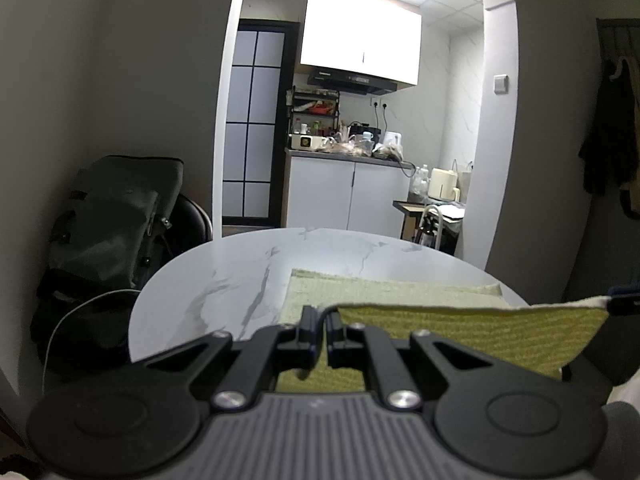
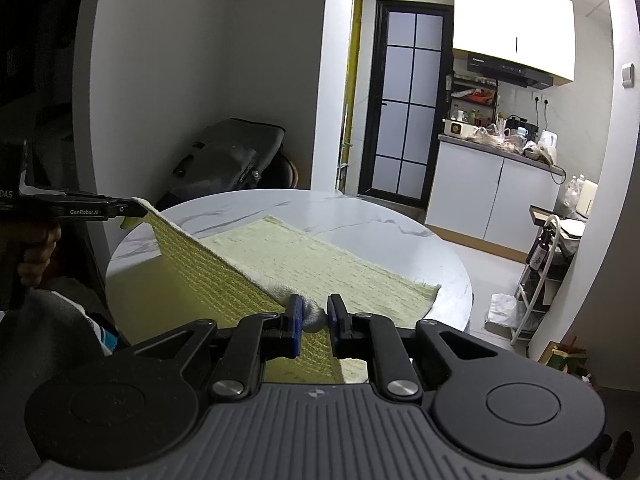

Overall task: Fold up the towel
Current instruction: 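Carry the held edge over the towel with both grippers to fold it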

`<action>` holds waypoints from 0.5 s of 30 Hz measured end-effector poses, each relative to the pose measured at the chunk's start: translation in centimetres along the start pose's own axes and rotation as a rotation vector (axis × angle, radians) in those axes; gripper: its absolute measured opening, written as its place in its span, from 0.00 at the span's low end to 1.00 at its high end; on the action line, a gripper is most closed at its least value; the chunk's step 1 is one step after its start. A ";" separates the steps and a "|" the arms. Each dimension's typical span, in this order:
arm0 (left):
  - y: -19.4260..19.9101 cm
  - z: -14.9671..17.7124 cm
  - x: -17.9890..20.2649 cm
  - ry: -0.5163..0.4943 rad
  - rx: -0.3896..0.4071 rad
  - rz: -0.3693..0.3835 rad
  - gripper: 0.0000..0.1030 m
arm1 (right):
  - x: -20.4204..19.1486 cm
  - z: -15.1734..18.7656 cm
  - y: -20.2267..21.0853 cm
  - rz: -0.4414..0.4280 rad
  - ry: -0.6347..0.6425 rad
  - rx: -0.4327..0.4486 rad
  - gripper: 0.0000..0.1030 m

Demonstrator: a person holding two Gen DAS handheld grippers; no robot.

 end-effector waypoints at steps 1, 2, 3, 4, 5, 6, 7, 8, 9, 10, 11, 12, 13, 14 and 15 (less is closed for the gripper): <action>-0.2 0.0 0.0 0.001 0.000 0.000 0.05 | 0.1 0.0 -0.2 0.001 0.001 0.000 0.15; -0.5 0.0 0.0 0.003 0.000 0.001 0.05 | 0.2 -0.1 -0.2 0.003 0.001 0.000 0.15; -0.7 -0.1 0.0 0.005 0.000 0.001 0.05 | 0.4 -0.1 -0.4 0.006 0.002 0.001 0.15; -0.9 -0.1 0.0 0.006 0.000 0.001 0.05 | 0.5 -0.1 -0.6 0.008 0.002 0.002 0.15; -1.2 -0.1 0.0 0.006 0.001 0.001 0.05 | 0.6 -0.1 -0.7 0.010 0.003 0.003 0.15; -1.5 -0.1 0.0 0.005 0.002 0.000 0.05 | 0.8 -0.1 -1.0 0.013 0.003 0.005 0.15; -1.6 -0.1 0.1 0.004 0.003 -0.001 0.05 | 0.8 -0.2 -1.1 0.013 0.003 0.006 0.15; -1.7 -0.1 0.1 0.004 0.003 -0.003 0.05 | 0.9 -0.2 -1.3 0.014 0.003 0.006 0.15; -1.9 -0.1 0.1 0.005 0.003 -0.004 0.05 | 1.0 -0.2 -1.5 0.013 0.003 0.009 0.15; -2.1 -0.1 0.1 0.006 0.003 -0.006 0.05 | 1.1 -0.3 -1.7 0.013 0.003 0.010 0.15; -2.2 -0.1 0.1 0.005 0.002 -0.008 0.05 | 1.1 -0.3 -1.8 0.013 0.003 0.012 0.15; -2.4 -0.1 0.2 0.005 0.001 -0.009 0.05 | 1.2 -0.4 -2.0 0.013 0.005 0.016 0.15; -2.5 -0.1 0.2 0.004 0.000 -0.011 0.05 | 1.3 -0.4 -2.1 0.014 0.009 0.018 0.15; -2.6 -0.1 0.2 0.002 0.000 -0.012 0.05 | 1.4 -0.5 -2.2 0.016 0.012 0.022 0.15; -2.8 -0.2 0.3 -0.001 0.000 -0.012 0.05 | 1.5 -0.6 -2.4 0.017 0.014 0.025 0.15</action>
Point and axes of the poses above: each gripper's, at about its wrist camera, not at the fingertips, and y roughly against the way its jaws point, x to its right, z to its underside, the point moved 1 cm from there along -y, roughly the way its jaws point, and after that the axes turned 12 degrees about x, right-handed, at the moved point
